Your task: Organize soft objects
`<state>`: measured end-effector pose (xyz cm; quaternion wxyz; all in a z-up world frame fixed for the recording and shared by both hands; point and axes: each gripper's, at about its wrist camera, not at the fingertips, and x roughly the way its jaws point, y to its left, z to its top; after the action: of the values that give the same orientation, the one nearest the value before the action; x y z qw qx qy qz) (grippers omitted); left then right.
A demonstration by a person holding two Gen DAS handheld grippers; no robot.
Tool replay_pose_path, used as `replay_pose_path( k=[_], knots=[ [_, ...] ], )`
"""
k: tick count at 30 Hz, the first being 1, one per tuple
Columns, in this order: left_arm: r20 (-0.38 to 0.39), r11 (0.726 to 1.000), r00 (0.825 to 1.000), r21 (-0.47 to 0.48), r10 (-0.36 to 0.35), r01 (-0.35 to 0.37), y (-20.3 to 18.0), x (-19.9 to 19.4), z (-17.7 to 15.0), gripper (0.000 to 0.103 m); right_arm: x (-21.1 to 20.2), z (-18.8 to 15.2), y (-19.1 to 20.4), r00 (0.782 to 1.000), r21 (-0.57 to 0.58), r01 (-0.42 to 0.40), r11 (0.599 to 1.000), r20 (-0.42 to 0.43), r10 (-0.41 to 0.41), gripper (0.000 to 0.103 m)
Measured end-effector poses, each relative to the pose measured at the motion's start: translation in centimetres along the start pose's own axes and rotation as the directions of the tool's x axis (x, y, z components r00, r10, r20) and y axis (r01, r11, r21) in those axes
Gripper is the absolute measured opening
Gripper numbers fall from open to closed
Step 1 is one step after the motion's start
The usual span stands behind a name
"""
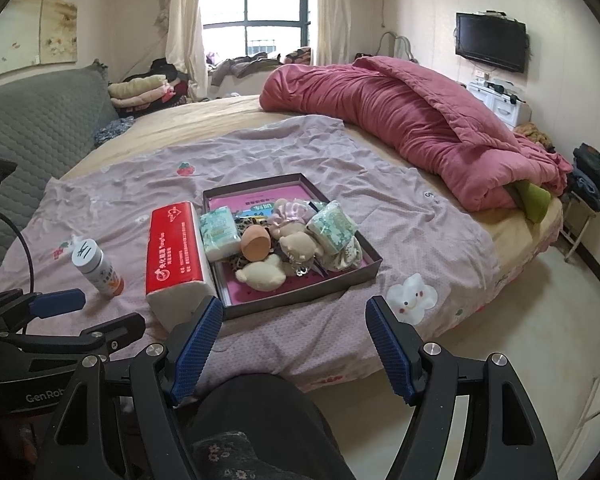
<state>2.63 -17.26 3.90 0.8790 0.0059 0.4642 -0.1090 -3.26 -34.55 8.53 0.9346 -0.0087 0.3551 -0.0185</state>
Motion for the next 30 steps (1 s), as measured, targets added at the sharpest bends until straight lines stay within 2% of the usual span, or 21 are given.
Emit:
replay_pose_path(
  k=[30],
  knots=[
    [-0.02,1.0,1.0,0.013,0.014,-0.014,-0.4,0.42,-0.3,0.078,0.01,0.09,0.08,1.0,-0.002,-0.002,1.0,0.006,0.002,0.075]
  ],
)
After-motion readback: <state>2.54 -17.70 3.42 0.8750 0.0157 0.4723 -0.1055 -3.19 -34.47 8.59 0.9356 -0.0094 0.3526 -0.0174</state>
